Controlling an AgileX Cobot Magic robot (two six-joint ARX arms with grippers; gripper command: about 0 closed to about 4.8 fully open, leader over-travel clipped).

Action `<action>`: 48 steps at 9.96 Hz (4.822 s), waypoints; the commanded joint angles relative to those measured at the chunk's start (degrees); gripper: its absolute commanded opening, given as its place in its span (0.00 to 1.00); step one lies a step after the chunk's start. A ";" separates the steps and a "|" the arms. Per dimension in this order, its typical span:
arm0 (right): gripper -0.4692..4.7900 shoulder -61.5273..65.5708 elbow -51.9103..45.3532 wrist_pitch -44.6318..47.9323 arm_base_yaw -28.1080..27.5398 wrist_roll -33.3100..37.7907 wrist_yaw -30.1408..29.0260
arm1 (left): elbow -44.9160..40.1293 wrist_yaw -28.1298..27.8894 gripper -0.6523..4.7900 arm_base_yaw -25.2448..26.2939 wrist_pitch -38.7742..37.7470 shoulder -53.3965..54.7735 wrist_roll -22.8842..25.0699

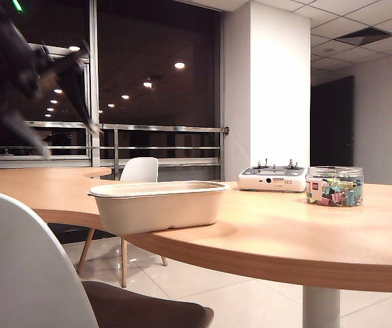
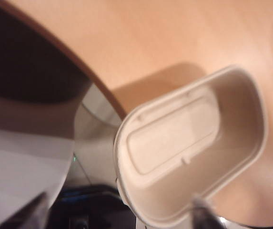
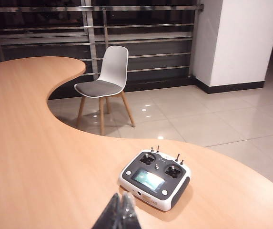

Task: Pick up the box filled with clips, pour some clips from it into the rectangular paper box, and then put the clip box back on the table.

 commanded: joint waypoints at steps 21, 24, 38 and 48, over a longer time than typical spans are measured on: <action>0.09 8.35 0.59 -0.76 -9.75 3.50 -0.28 | 12.50 -7.54 0.64 -16.90 6.71 10.64 -3.43; 0.09 7.52 0.66 3.04 -9.31 3.52 -3.34 | 12.50 -5.33 0.64 -17.05 8.00 17.18 -3.37; 0.60 53.68 29.90 -19.52 -8.63 -2.05 -7.78 | 12.59 -1.31 0.11 -19.96 4.15 0.87 6.95; 0.10 63.41 30.23 -16.00 -8.90 -2.99 -3.63 | 12.59 -1.29 0.11 -19.96 4.07 0.87 6.93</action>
